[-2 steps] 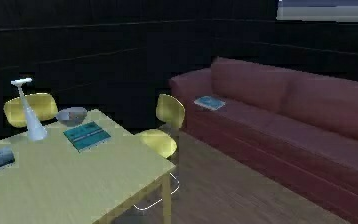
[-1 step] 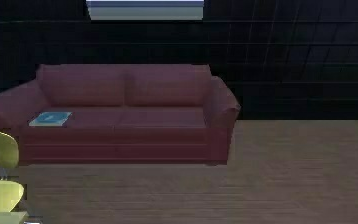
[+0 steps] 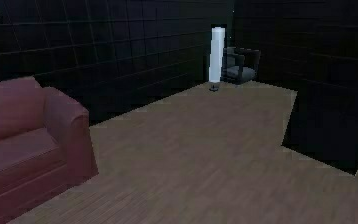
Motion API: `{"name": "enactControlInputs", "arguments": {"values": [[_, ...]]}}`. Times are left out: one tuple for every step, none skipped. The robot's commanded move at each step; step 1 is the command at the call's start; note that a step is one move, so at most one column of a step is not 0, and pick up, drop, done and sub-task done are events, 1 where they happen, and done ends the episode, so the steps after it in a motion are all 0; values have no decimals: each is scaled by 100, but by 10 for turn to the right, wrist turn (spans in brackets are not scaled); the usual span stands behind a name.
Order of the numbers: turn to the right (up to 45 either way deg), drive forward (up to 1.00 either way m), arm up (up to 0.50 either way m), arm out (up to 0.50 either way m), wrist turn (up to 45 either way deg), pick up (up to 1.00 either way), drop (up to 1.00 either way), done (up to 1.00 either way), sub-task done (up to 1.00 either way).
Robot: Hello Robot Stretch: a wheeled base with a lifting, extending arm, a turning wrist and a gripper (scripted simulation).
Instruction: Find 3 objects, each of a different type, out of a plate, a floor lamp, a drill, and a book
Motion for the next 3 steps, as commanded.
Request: {"name": "enactControlInputs", "arguments": {"values": [[150,0,0,0,0,0,0,0,0],[0,100,0,0,0,0,0,0,0],[30,0,0,0,0,0,0,0,0]]}}
